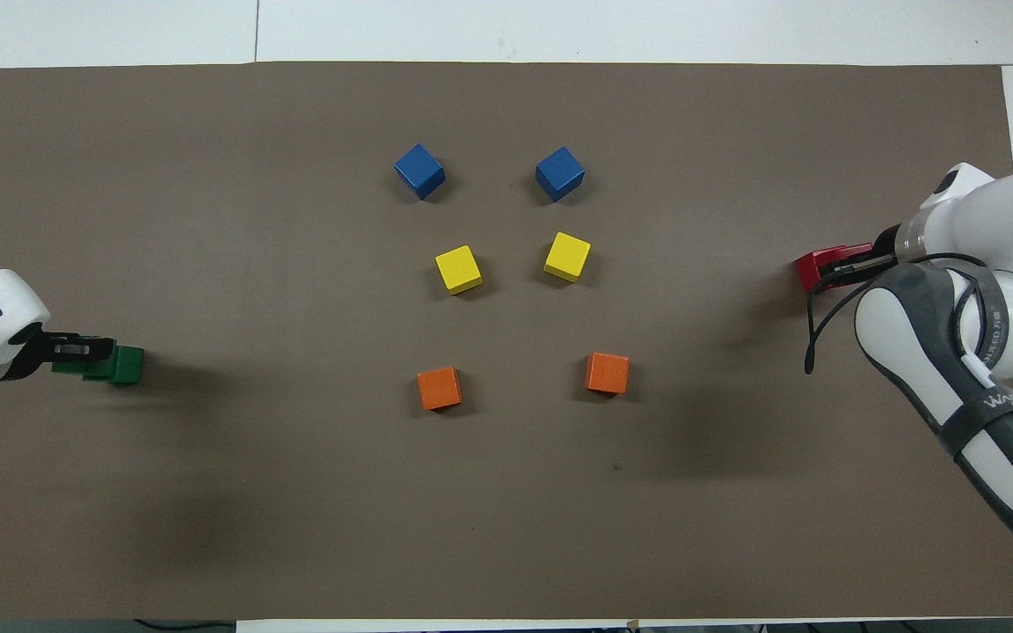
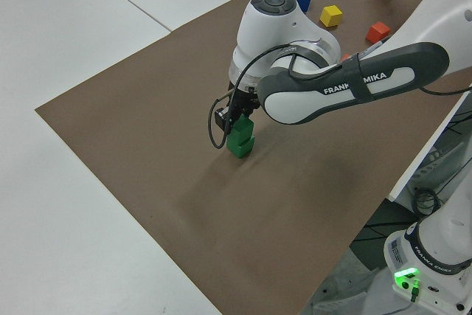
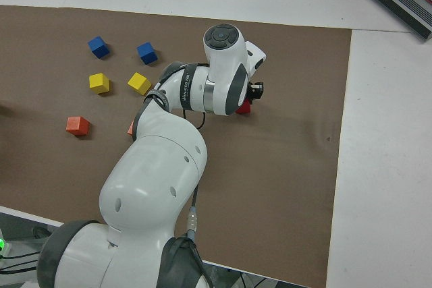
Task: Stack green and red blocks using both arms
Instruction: 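Lower the green block with the left gripper while the right gripper lowers red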
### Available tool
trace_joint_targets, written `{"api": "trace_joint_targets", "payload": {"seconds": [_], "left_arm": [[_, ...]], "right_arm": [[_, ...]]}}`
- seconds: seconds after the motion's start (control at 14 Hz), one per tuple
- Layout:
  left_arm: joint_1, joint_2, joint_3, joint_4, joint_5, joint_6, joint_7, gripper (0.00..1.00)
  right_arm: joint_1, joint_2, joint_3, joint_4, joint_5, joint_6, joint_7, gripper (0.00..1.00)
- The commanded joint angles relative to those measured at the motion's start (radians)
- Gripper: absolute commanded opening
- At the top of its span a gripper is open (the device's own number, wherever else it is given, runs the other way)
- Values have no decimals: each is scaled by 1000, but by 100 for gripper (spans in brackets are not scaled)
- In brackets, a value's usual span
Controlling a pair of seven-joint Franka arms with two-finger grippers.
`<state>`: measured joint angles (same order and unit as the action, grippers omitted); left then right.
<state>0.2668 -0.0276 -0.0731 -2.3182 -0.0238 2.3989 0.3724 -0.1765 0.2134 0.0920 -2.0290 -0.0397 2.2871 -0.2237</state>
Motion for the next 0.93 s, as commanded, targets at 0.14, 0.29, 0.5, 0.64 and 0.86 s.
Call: {"api": "trace_joint_targets", "payload": {"seconds": [0.14,0.29,0.5,0.64,0.86], "left_arm": [[14,-35,-7,-36,-24,20,75,100],[14,-32,-7,-26,-24,9,75,100],[6,-2,-7,115,-22,-146,72,100],[-1,29,-8,315,-22,-350,65,100],[-30,15,-16,431,-21,-434,54,100]], "right_arm": [[-12,3,9,-2,14,25,26,49],[-12,3,9,-2,14,25,35,65],[-12,3,9,-4,14,26,41,97],[-12,3,9,0,14,17,43,100],[-9,-9,9,51,14,-69,43,100]]}}
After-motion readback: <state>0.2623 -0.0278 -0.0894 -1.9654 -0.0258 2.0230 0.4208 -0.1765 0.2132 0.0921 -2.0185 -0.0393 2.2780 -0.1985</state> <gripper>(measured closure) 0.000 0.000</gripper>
